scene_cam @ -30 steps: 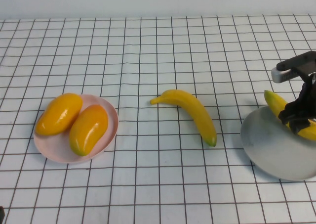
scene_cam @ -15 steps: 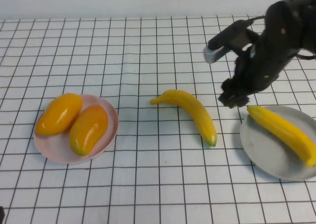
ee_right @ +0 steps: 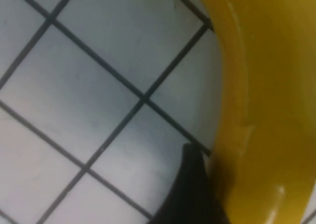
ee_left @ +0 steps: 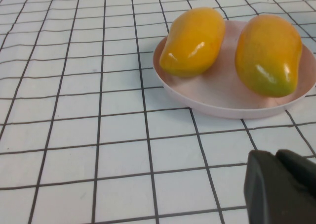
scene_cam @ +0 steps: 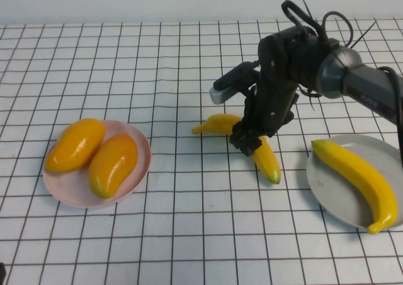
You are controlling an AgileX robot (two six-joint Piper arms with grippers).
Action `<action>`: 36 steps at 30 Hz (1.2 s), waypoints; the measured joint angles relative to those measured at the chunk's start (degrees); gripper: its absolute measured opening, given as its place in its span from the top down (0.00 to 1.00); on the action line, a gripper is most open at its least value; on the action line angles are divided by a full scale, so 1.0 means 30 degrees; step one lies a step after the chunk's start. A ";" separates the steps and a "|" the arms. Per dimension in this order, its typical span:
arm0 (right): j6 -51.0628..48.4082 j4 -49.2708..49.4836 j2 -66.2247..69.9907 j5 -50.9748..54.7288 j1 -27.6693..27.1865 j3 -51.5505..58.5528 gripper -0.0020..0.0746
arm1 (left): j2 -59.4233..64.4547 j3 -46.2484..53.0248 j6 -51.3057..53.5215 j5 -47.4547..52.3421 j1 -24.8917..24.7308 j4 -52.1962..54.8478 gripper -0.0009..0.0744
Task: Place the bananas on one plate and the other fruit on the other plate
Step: Put another type of fruit in the right plate
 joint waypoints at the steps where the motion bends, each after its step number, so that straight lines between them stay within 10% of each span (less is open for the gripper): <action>1: 0.0197 0.0000 0.0345 0.0194 0.0000 -0.0340 0.37 | 0.0000 0.0000 0.0000 0.0000 0.0000 0.0000 0.99; 5: 0.1067 0.0037 0.0687 0.1349 0.0000 -0.1457 0.58 | 0.0000 0.0000 0.0000 0.0000 0.0000 0.0000 0.99; 12: 0.2022 -0.0783 -0.2681 0.2433 -0.0313 -0.0917 0.57 | 0.0000 0.0000 0.0000 0.0000 0.0000 0.0000 0.99; 24: 0.4718 -0.2206 -1.1794 -0.0415 -0.6249 1.2561 0.57 | 0.0000 0.0000 0.0000 0.0000 0.0000 0.0000 0.99; 36: 0.4409 -0.2365 -0.9926 -0.4633 -0.6579 1.4932 0.54 | 0.0000 0.0000 0.0000 0.0000 0.0000 0.0000 0.99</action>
